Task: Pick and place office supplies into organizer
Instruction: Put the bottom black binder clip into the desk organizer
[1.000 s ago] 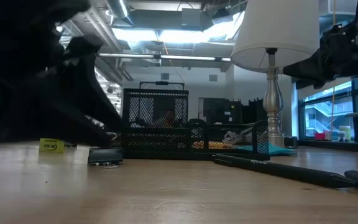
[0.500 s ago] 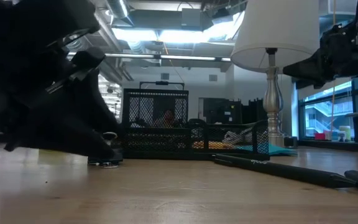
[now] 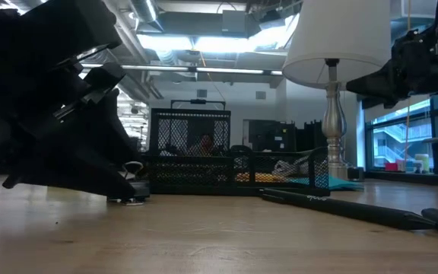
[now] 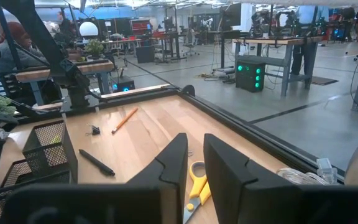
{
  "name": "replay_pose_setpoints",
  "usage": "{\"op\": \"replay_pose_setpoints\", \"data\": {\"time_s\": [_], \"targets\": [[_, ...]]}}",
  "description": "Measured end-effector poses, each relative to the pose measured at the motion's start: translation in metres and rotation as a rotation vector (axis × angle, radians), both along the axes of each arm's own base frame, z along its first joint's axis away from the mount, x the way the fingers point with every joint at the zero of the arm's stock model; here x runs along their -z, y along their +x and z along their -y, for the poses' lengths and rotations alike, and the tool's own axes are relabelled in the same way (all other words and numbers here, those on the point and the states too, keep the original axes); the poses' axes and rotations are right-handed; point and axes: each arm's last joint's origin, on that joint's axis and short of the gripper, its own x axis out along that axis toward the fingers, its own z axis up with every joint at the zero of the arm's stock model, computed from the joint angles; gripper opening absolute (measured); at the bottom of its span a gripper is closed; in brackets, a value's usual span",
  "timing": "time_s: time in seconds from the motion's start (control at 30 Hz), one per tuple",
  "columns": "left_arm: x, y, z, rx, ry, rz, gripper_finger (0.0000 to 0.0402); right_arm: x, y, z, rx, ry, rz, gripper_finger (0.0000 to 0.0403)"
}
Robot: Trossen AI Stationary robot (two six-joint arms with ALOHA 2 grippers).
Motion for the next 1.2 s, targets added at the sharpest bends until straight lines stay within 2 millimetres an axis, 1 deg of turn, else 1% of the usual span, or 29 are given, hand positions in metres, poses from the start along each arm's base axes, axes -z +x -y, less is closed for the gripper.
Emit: {"op": "replay_pose_setpoints", "data": {"time_s": [0.13, 0.5, 1.0, 1.13, 1.2], "targets": [[0.0, 0.0, 0.0, 0.001, -0.002, 0.002, 0.0131, 0.0, 0.0, 0.0, 0.0, 0.0, 0.0, 0.0058], [0.0, 0.0, 0.0, 0.001, -0.002, 0.002, 0.0065, 0.0, 0.0, 0.0, 0.0, 0.0, 0.0, 0.0058], [-0.002, 0.002, 0.001, -0.002, -0.01, 0.025, 0.0011, 0.0, 0.0, 0.0, 0.0, 0.0, 0.0, 0.0058], [-0.009, 0.001, 0.002, 0.01, -0.046, 0.03, 0.0004, 0.0, 0.0, 0.0, 0.0, 0.0, 0.0, 0.0058], [-0.019, 0.001, 0.002, 0.025, -0.086, 0.041, 0.0004, 0.0, 0.0, 0.0, 0.0, 0.0, 0.0, 0.0058]]}}
